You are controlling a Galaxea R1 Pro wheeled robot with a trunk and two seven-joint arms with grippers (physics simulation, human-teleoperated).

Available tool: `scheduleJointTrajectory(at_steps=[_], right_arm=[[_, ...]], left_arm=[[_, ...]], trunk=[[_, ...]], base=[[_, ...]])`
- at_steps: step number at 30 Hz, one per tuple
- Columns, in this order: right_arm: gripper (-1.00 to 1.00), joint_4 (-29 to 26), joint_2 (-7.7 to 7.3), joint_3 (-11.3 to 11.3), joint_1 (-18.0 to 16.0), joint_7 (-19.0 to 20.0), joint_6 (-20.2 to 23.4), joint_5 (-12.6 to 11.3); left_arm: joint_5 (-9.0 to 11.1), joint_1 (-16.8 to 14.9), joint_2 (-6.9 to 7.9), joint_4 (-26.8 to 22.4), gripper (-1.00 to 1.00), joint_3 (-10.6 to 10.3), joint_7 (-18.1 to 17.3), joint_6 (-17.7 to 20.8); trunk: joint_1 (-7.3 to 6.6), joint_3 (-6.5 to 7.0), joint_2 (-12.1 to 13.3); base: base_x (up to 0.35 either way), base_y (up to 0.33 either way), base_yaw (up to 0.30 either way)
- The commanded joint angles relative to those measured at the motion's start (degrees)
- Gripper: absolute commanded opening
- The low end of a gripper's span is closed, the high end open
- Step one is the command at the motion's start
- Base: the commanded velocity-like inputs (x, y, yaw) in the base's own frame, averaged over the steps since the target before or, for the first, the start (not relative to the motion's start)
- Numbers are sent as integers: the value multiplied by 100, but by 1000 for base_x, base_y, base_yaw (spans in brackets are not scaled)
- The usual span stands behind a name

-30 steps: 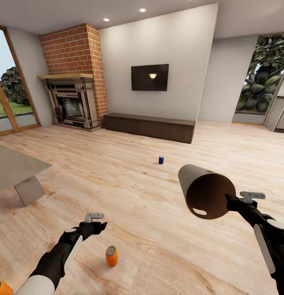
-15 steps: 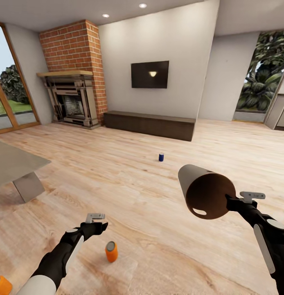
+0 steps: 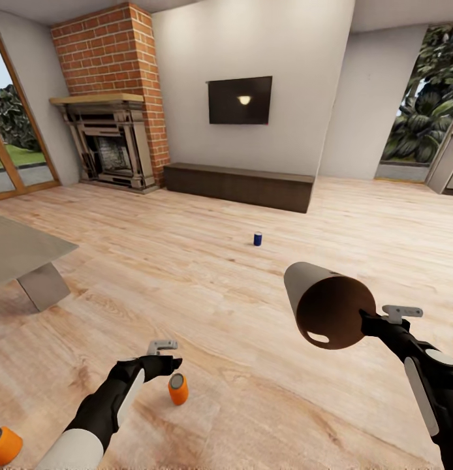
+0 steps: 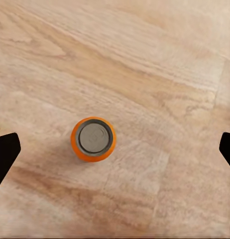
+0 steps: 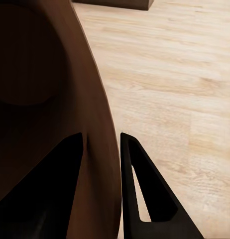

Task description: Put the three can of soda from the living room inside the tash can in the kitchen.

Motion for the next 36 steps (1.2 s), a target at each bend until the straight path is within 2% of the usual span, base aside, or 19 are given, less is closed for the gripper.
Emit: scheduleJointTrajectory(at_steps=[1,7,15,16,17,19,20,22,28,31,36], right_arm=[[-100,-10,0,-2,-4,0,1,-40],[-100,-8,0,-1,-4,0,1,-40],[-100,-8,-2,-1,-4,0,3,-40],[-100,-8,-4,-4,-5,0,4,-40],[-100,-11,-7,-8,-4,0,4,-40],[-100,-12,-7,-8,-4,0,5,-40],[-100,-13,-6,-6,-4,0,5,-40],[-100,-13,-6,-4,-4,3,5,-44],[-100,-14,-8,-2,-4,8,6,-48],[-100,-14,-8,-1,-5,8,6,-49],[-100,-14,-8,0,-4,9,6,-49]], left_arm=[[0,-13,-8,11,100,0,1,34],[5,-90,-64,40,100,4,4,233],[25,-430,-124,126,100,19,35,899],[30,-575,-149,161,100,21,68,1123],[43,-975,-178,231,100,25,125,1699],[47,-1187,-185,251,100,31,147,1992],[45,-1482,-191,269,100,36,175,2327],[44,-1734,-199,289,100,39,206,2558],[44,-2194,-205,468,100,42,285,2808],[50,-2414,-201,811,100,42,319,2845],[58,-2506,-198,1103,100,44,335,2833]], trunk=[[1,-22,-2],[17,-155,-10],[38,-332,-21],[40,-354,-22],[43,-376,-24],[48,-421,-26],[50,-443,-28],[56,-487,-30],[71,-620,-38],[79,-687,-43],[92,-797,-49]], base=[[0,0,0],[0,0,0],[0,0,0],[0,0,0],[0,0,0],[0,0,0],[0,0,0],[0,0,0],[0,0,0],[0,0,0],[0,0,0]])
